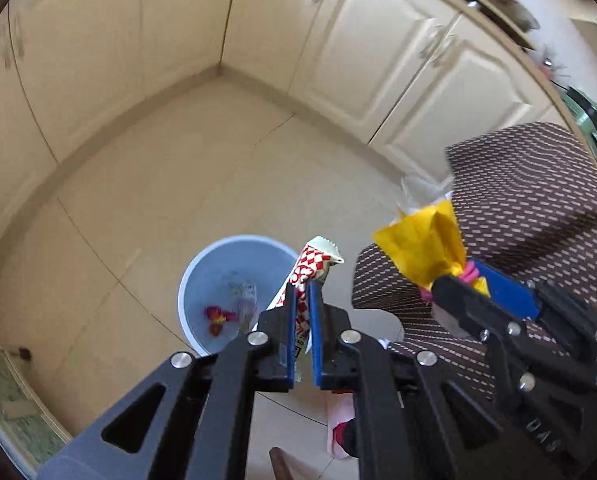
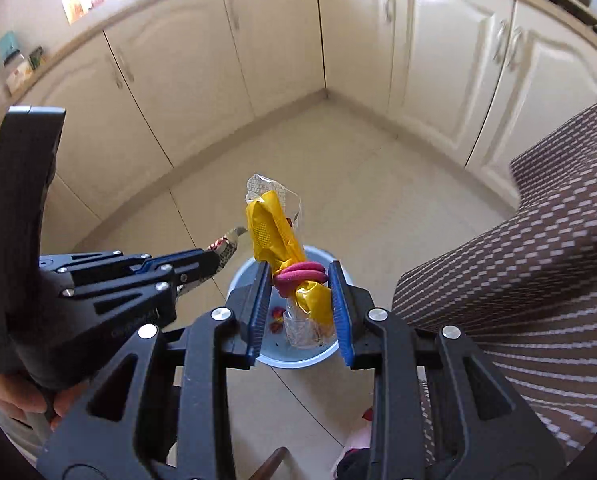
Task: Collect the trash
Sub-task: 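Carry the yellow wrapper and striped packet over the blue bucket and open both grippers, then move both grippers back over the table toward the dark snack packets, then grasp a dark snack packet with the left gripper while the right gripper grasps another, then carry both dark snack packets over the blue bucket and open both grippers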
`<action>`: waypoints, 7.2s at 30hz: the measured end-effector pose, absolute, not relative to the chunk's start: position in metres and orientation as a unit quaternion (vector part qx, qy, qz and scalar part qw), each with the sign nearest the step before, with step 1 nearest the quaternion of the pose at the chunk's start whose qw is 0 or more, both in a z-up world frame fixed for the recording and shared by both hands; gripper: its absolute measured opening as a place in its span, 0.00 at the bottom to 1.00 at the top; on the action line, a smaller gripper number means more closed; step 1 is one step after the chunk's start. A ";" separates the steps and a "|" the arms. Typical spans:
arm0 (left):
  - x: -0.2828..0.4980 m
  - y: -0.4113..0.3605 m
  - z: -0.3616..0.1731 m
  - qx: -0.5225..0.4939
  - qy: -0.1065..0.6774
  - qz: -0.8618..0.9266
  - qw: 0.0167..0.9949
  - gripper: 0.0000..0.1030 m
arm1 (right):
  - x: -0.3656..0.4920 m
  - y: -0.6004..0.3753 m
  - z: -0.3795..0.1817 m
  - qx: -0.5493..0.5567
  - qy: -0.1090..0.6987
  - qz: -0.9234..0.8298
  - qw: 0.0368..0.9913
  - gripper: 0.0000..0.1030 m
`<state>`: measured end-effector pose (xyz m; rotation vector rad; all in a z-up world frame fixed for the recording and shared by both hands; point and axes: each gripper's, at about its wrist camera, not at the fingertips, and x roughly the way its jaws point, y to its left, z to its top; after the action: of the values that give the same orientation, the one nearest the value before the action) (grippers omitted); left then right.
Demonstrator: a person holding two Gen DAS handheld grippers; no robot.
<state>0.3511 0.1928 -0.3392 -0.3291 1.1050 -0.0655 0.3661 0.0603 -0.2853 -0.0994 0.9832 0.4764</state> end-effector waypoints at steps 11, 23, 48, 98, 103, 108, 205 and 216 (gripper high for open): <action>0.374 0.217 -0.391 -0.202 0.539 -0.011 0.818 0.44 | 0.404 0.075 -0.345 -0.033 0.509 0.206 0.835 0.28; 0.369 0.231 -0.403 -0.207 0.550 0.023 0.809 0.47 | 0.412 0.084 -0.361 -0.029 0.518 0.207 0.829 0.29; 0.360 0.249 -0.394 -0.203 0.536 0.061 0.817 0.53 | 0.413 0.088 -0.360 -0.029 0.504 0.196 0.841 0.42; 0.338 -0.243 -0.158 0.074 0.430 -0.251 0.864 0.67 | 0.242 -0.370 -0.126 0.091 0.329 -0.073 0.937 0.57; 0.351 -0.252 -0.167 0.079 0.440 -0.250 0.859 0.67 | 0.255 -0.375 -0.129 0.091 0.338 -0.067 0.934 0.58; 0.349 -0.252 -0.165 0.087 0.425 -0.254 0.864 0.20 | 0.269 -0.371 -0.131 0.084 0.348 -0.060 0.932 0.58; 0.373 0.215 -0.388 -0.180 0.534 0.023 0.826 0.27 | 0.415 0.102 -0.370 -0.049 0.565 0.232 0.791 0.16; 0.371 0.221 -0.395 -0.184 0.539 0.037 0.821 0.31 | 0.415 0.100 -0.371 -0.047 0.559 0.227 0.796 0.18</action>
<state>0.3710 0.2211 -0.3955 -0.3926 1.1469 0.0780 0.4151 0.1005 -0.3707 -0.0999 1.2016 0.4883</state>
